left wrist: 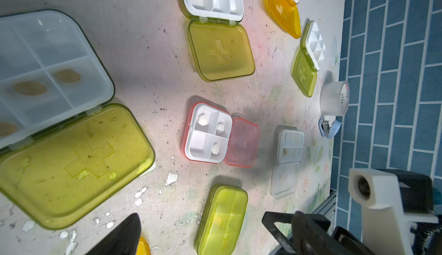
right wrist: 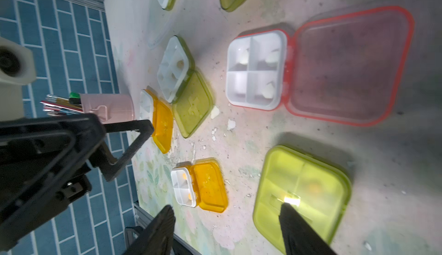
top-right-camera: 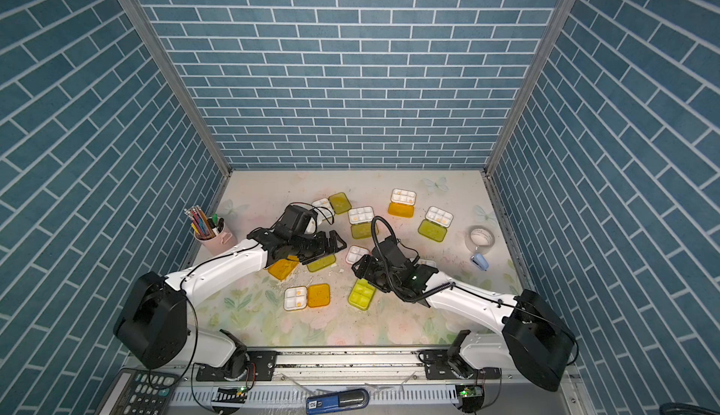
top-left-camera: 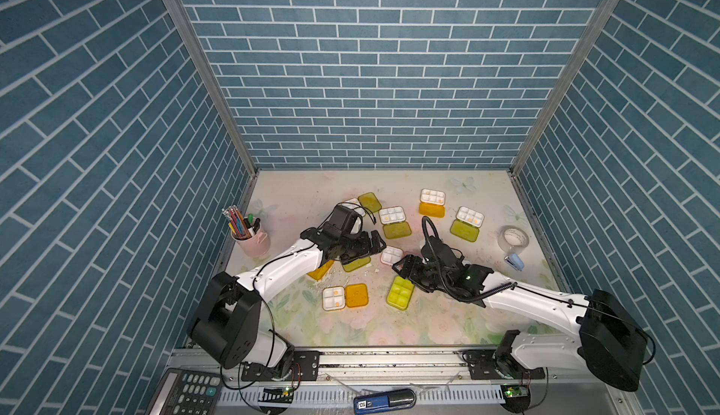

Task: Close pillboxes
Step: Close the lid on the pillbox.

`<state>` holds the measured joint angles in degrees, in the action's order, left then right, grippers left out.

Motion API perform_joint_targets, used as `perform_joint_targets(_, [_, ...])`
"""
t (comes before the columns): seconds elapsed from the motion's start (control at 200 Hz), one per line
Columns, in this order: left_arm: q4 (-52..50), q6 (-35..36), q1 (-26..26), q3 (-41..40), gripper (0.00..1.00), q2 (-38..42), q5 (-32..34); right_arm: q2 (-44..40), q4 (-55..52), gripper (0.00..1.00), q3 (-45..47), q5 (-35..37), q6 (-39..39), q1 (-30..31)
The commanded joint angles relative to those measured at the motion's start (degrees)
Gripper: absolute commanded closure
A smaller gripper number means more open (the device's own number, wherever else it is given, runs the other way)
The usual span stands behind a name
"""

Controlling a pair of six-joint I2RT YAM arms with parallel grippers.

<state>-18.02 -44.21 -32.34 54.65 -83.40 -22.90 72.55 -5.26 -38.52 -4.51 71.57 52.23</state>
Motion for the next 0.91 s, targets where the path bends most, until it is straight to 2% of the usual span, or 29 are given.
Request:
perform_joint_targets(0.0, [2.63, -0.24, 0.08, -0.85, 0.01, -0.79, -2.01, -0.20, -13.92, 0.32, -2.71, 5.31, -2.99, -0.04])
perform_joint_targets(0.155, [4.57, -0.45, 0.08, -0.87, 0.00, -0.71, -4.09, -1.01, -26.80, 0.33, -6.15, 10.54, -5.07, 0.91])
perform_joint_targets(0.365, [5.85, -0.43, 0.07, -0.64, 0.00, -1.45, -6.30, 1.70, -33.74, 0.32, -9.06, 11.82, -6.08, 3.00])
perform_joint_targets(0.585, [5.90, 0.09, 0.08, -0.05, 0.01, -2.34, -7.17, 8.03, -36.40, 0.31, -14.16, 10.86, -8.09, 5.56])
perform_joint_targets(0.9, [3.56, 1.70, 0.23, 0.69, 0.01, -1.86, -4.86, 14.18, -32.76, 0.29, -16.72, 8.93, -8.90, 5.75])
